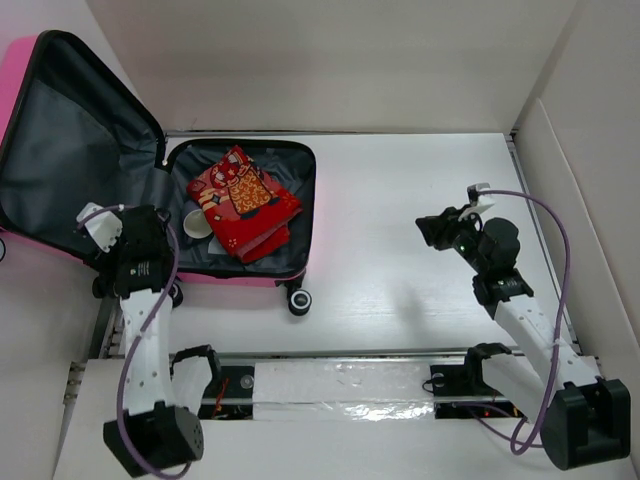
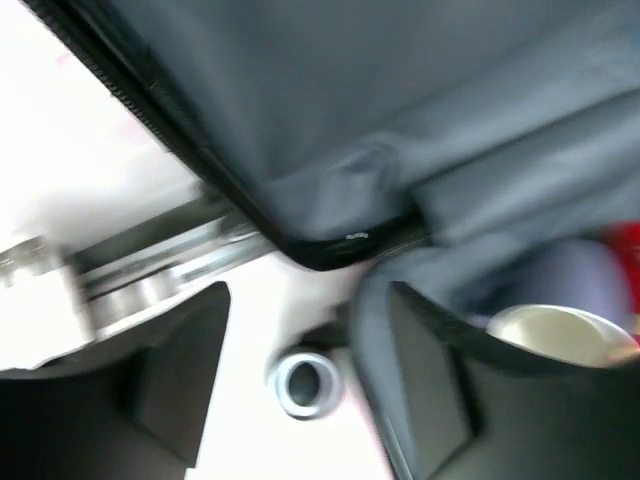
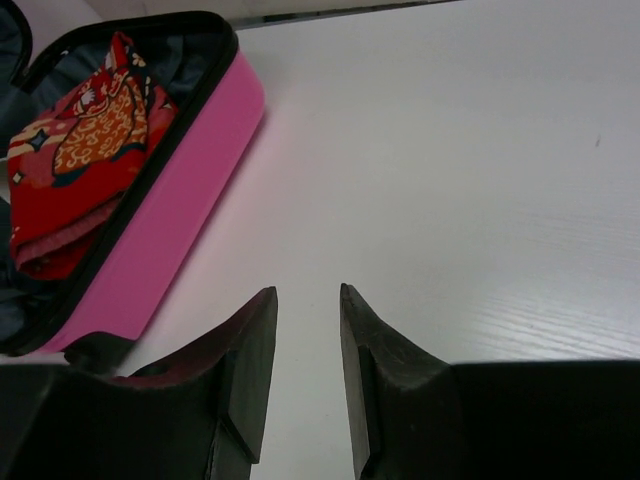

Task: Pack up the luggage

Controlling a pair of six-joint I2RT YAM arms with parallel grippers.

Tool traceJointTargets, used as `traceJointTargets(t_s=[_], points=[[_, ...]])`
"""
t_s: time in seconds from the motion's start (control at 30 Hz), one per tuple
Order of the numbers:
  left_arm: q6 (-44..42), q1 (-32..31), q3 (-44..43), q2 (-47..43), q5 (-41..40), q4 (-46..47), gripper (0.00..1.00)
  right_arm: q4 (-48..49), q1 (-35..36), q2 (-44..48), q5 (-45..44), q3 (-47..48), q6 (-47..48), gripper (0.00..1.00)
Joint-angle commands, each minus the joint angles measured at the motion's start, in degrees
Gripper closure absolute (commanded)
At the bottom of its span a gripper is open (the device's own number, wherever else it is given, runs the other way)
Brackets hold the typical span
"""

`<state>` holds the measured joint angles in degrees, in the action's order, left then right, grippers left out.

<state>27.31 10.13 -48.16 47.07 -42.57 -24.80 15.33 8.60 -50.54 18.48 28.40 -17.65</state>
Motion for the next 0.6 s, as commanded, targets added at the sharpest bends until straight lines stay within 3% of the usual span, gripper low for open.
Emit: traceJointTargets(t_s=[0.0, 0.1, 0.37, 0.57], points=[[0.45, 6.54, -2.36, 5.64, -0.94, -4.61, 0.36, 0.58, 2.29, 0.44, 2.97, 3.68, 2.18, 0.62], [0.20, 12.19, -6.94, 10.32, 0.92, -5.87, 0.31, 0.49, 4.84, 0.54, 0.16, 3.76, 3.15, 0.58], [0.11, 12.19, -16.42, 14.19, -7.43, -7.02, 0.31, -0.48, 7.40, -1.84, 0.07, 5.70, 4.90, 0.57], [2.31, 12.19, -19.96, 16.83, -11.83, -9.22, 0.47, -1.36, 8.45, -2.10, -2.48, 5.88, 5.26, 0.57]])
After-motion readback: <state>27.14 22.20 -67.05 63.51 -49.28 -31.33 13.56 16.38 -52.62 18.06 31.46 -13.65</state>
